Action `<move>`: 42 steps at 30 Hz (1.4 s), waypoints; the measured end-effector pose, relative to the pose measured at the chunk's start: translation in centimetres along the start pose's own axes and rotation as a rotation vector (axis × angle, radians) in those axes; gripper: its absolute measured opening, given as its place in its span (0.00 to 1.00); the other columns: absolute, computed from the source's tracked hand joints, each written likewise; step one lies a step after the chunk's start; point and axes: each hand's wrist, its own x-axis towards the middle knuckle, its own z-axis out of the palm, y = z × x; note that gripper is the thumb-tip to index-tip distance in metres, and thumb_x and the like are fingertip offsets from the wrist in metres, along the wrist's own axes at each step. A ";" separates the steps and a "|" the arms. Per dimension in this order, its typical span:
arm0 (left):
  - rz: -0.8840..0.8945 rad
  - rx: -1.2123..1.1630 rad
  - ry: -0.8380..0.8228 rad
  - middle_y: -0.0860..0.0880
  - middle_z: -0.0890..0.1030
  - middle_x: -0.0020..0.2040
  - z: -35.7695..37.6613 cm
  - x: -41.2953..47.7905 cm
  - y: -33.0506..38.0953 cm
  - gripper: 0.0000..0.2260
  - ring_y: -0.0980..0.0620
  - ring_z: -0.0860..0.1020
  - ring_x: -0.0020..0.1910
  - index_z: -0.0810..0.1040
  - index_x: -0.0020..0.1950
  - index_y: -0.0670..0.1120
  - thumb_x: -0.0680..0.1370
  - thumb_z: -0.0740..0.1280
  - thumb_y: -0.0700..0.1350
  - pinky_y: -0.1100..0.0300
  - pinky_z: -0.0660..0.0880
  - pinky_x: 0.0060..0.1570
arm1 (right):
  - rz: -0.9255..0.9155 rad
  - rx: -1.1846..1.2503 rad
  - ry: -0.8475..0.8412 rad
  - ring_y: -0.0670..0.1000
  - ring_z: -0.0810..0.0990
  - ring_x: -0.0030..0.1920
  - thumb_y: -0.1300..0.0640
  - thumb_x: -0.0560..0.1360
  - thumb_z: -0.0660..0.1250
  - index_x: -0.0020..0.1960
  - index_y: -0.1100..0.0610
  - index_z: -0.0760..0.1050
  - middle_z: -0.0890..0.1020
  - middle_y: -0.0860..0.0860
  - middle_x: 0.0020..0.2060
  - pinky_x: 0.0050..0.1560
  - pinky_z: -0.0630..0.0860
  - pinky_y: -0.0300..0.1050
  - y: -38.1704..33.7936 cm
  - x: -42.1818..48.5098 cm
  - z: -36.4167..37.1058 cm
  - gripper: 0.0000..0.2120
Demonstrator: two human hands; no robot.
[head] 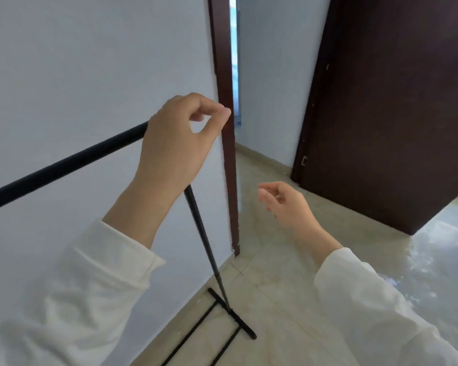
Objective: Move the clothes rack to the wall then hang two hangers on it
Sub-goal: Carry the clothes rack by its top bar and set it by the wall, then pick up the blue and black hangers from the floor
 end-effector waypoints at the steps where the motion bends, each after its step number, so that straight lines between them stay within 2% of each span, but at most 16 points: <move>1: 0.024 -0.049 -0.013 0.52 0.80 0.52 2.0 -0.6 1.2 0.11 0.56 0.76 0.53 0.79 0.51 0.49 0.76 0.62 0.53 0.72 0.67 0.50 | 0.013 0.019 0.063 0.46 0.77 0.39 0.50 0.75 0.62 0.50 0.46 0.74 0.81 0.48 0.43 0.35 0.69 0.33 0.9 -1.0 -2.1 0.05; 3: 0.040 -0.113 -0.074 0.51 0.80 0.51 5.7 -2.1 3.1 0.11 0.56 0.76 0.51 0.79 0.51 0.48 0.76 0.62 0.52 0.75 0.66 0.47 | 0.032 0.053 0.172 0.45 0.76 0.37 0.52 0.75 0.63 0.45 0.45 0.74 0.81 0.48 0.40 0.35 0.69 0.35 2.3 -3.1 -5.7 0.03; 7: -0.005 -0.338 -0.469 0.54 0.80 0.45 15.1 -7.6 9.3 0.08 0.58 0.76 0.44 0.79 0.47 0.47 0.76 0.63 0.50 0.80 0.66 0.41 | 0.101 0.074 0.442 0.38 0.76 0.30 0.55 0.75 0.63 0.47 0.52 0.77 0.78 0.42 0.34 0.32 0.70 0.28 6.0 -10.9 -14.4 0.04; 10: 0.018 -0.464 -0.733 0.55 0.79 0.42 21.8 -14.4 16.1 0.04 0.57 0.76 0.42 0.77 0.45 0.50 0.76 0.64 0.49 0.81 0.66 0.38 | 0.195 0.093 0.666 0.44 0.76 0.34 0.56 0.75 0.63 0.43 0.49 0.75 0.79 0.45 0.35 0.32 0.70 0.30 9.4 -19.6 -21.4 0.04; 12: 0.024 -0.546 -0.891 0.53 0.79 0.44 24.7 -19.0 20.4 0.05 0.56 0.77 0.41 0.77 0.48 0.48 0.76 0.64 0.47 0.76 0.69 0.39 | 0.267 0.121 0.813 0.45 0.76 0.34 0.57 0.75 0.63 0.47 0.53 0.75 0.79 0.45 0.35 0.28 0.70 0.28 11.1 -25.4 -25.1 0.03; 14: 0.040 -0.612 -1.063 0.50 0.80 0.46 27.2 -24.5 25.3 0.07 0.53 0.78 0.45 0.77 0.51 0.46 0.76 0.64 0.47 0.66 0.72 0.44 | 0.326 0.137 0.968 0.44 0.77 0.35 0.56 0.75 0.63 0.50 0.56 0.76 0.79 0.45 0.35 0.28 0.70 0.28 12.7 -32.4 -28.6 0.07; 16: 0.044 -0.664 -1.207 0.48 0.81 0.48 29.2 -30.0 29.8 0.03 0.49 0.79 0.48 0.75 0.48 0.50 0.77 0.64 0.48 0.61 0.72 0.47 | 0.378 0.164 1.097 0.44 0.77 0.36 0.54 0.75 0.62 0.51 0.56 0.75 0.80 0.45 0.36 0.29 0.71 0.28 14.1 -39.3 -31.2 0.08; 19: 0.082 -0.699 -1.388 0.53 0.80 0.43 31.1 -38.3 36.1 0.06 0.52 0.79 0.44 0.74 0.51 0.48 0.77 0.62 0.47 0.67 0.72 0.39 | 0.430 0.218 1.286 0.44 0.77 0.36 0.54 0.75 0.62 0.50 0.55 0.75 0.79 0.46 0.36 0.29 0.71 0.28 15.9 -48.9 -33.9 0.07; 21: 0.108 -0.725 -1.458 0.56 0.78 0.40 31.7 -42.4 39.2 0.06 0.55 0.77 0.40 0.74 0.52 0.45 0.78 0.62 0.45 0.74 0.70 0.33 | 0.461 0.236 1.375 0.44 0.76 0.36 0.54 0.75 0.62 0.50 0.56 0.74 0.79 0.46 0.36 0.29 0.71 0.28 16.7 -53.4 -34.9 0.07; 23: 0.153 -0.740 -1.551 0.55 0.78 0.39 31.9 -47.4 42.5 0.04 0.56 0.76 0.38 0.73 0.50 0.45 0.78 0.61 0.43 0.78 0.68 0.29 | 0.493 0.263 1.495 0.44 0.76 0.36 0.55 0.75 0.62 0.50 0.56 0.74 0.79 0.46 0.36 0.29 0.70 0.27 17.4 -58.9 -35.4 0.06; 25: 0.187 -0.735 -1.626 0.55 0.78 0.38 32.1 -52.0 45.5 0.04 0.53 0.76 0.39 0.75 0.48 0.45 0.78 0.62 0.43 0.75 0.69 0.30 | 0.522 0.275 1.596 0.44 0.76 0.36 0.55 0.75 0.62 0.48 0.55 0.74 0.79 0.46 0.36 0.29 0.70 0.27 18.1 -64.0 -35.5 0.05; 29: 0.282 -0.673 -1.777 0.53 0.79 0.39 32.2 -59.7 50.4 0.07 0.50 0.77 0.43 0.74 0.40 0.53 0.77 0.62 0.45 0.62 0.69 0.38 | 0.585 0.332 1.794 0.44 0.76 0.37 0.54 0.75 0.62 0.43 0.50 0.73 0.79 0.46 0.37 0.34 0.71 0.32 19.7 -72.1 -35.4 0.03; 32: 0.399 -0.625 -1.877 0.52 0.80 0.41 32.6 -64.7 53.8 0.04 0.52 0.77 0.42 0.74 0.44 0.50 0.78 0.61 0.45 0.62 0.70 0.40 | 0.621 0.365 1.940 0.44 0.76 0.37 0.54 0.75 0.63 0.41 0.49 0.73 0.79 0.47 0.37 0.35 0.71 0.35 20.8 -77.2 -35.9 0.05; 36: 0.505 -0.577 -1.959 0.47 0.81 0.46 34.7 -70.9 59.5 0.09 0.46 0.79 0.48 0.72 0.38 0.57 0.77 0.61 0.47 0.55 0.71 0.48 | 0.657 0.382 2.086 0.45 0.76 0.38 0.55 0.75 0.62 0.41 0.50 0.73 0.79 0.47 0.38 0.37 0.71 0.37 22.6 -83.5 -38.4 0.05; 40: 0.552 -0.582 -2.021 0.46 0.81 0.47 37.6 -76.3 66.3 0.09 0.45 0.80 0.50 0.73 0.38 0.56 0.77 0.61 0.47 0.55 0.71 0.49 | 0.689 0.355 2.229 0.45 0.75 0.36 0.55 0.75 0.62 0.39 0.51 0.73 0.78 0.47 0.36 0.35 0.71 0.36 24.1 -89.3 -43.8 0.06; 42: 0.567 -0.580 -2.063 0.47 0.81 0.47 39.2 -78.5 69.9 0.07 0.47 0.79 0.49 0.74 0.41 0.53 0.78 0.61 0.46 0.56 0.71 0.49 | 0.705 0.360 2.271 0.44 0.75 0.36 0.56 0.75 0.62 0.39 0.52 0.73 0.78 0.46 0.36 0.34 0.71 0.36 25.0 -91.6 -47.0 0.07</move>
